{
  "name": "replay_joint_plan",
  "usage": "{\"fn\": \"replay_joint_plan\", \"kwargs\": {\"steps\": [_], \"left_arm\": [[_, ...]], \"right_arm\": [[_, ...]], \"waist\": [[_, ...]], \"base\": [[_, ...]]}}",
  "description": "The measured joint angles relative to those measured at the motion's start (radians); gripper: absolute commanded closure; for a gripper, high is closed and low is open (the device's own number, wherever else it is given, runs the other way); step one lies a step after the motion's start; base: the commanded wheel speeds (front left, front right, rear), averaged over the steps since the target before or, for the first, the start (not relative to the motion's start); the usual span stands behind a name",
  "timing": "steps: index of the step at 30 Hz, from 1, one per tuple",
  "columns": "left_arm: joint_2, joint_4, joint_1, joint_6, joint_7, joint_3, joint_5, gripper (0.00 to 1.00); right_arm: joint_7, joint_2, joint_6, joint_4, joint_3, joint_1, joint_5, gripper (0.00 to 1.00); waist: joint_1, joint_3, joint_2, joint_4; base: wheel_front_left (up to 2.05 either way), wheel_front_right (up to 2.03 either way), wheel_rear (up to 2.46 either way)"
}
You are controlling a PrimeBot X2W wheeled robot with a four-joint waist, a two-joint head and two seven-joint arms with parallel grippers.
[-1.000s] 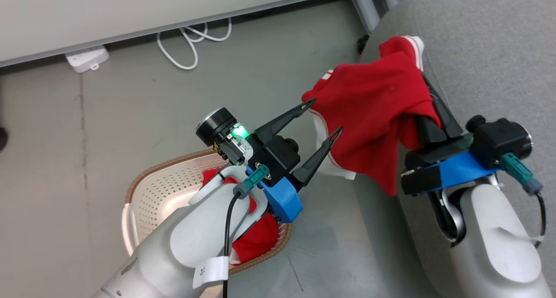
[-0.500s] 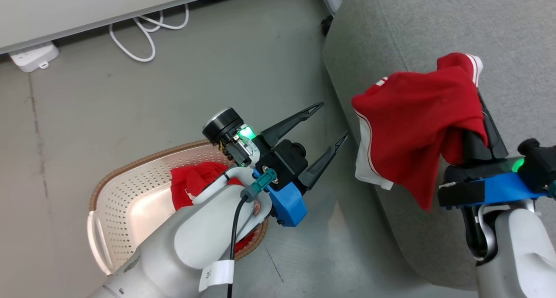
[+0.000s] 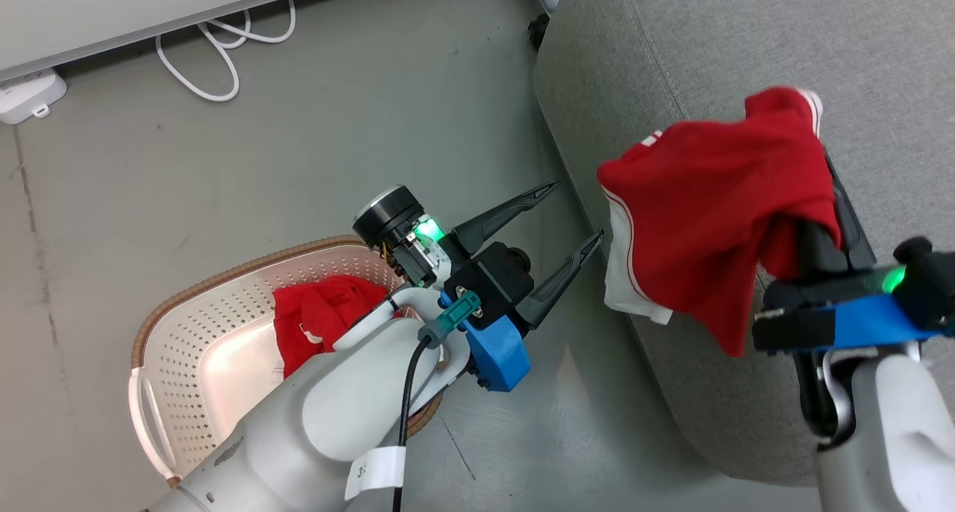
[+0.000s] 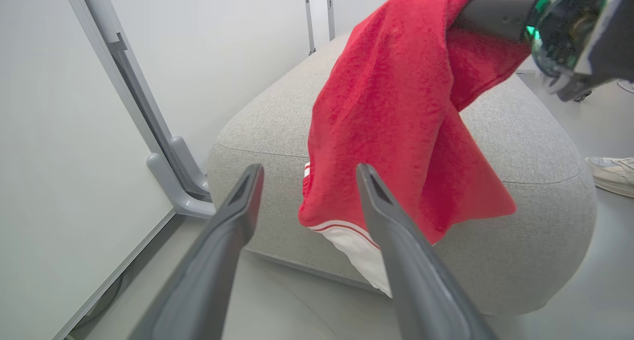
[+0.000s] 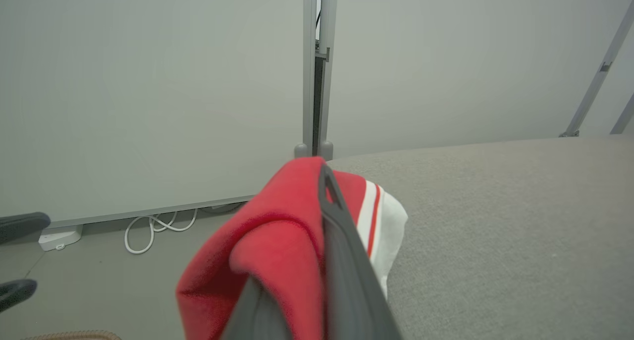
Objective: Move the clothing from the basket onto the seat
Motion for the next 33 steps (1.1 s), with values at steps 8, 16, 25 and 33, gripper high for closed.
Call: {"fn": "replay_joint_plan", "kwargs": {"steps": [8, 16, 25, 33], "left_arm": [[0.013, -0.01, -0.027, 0.0, 0.0, 0.006, 0.005, 0.0], [0.043, -0.028, -0.087, 0.0, 0.01, 0.006, 0.027, 0.0], [0.072, -0.093, -0.161, 0.007, 0.044, 0.005, 0.056, 0.0], [0.11, -0.152, -0.187, 0.009, 0.075, 0.001, 0.066, 0.0]], "right_arm": [[0.0, -0.053, 0.0, -0.067, -0.018, -0.18, -0.016, 1.0], [0.0, -0.186, 0.0, -0.103, -0.197, -0.456, -0.023, 1.0], [0.0, -0.347, 0.0, -0.006, -0.443, -0.596, 0.017, 1.0], [0.0, -0.361, 0.0, 0.132, -0.493, -0.542, -0.007, 1.0]], "waist": [[0.0, 0.04, 0.0, 0.001], [0.0, 0.146, 0.0, 0.001], [0.0001, 0.292, 0.0, 0.013], [0.0001, 0.383, -0.0001, 0.009]], "base": [[0.0, 0.0, 0.0], [0.0, 0.0, 0.0], [0.0, 0.0, 0.0], [0.0, 0.0, 0.0]]}}
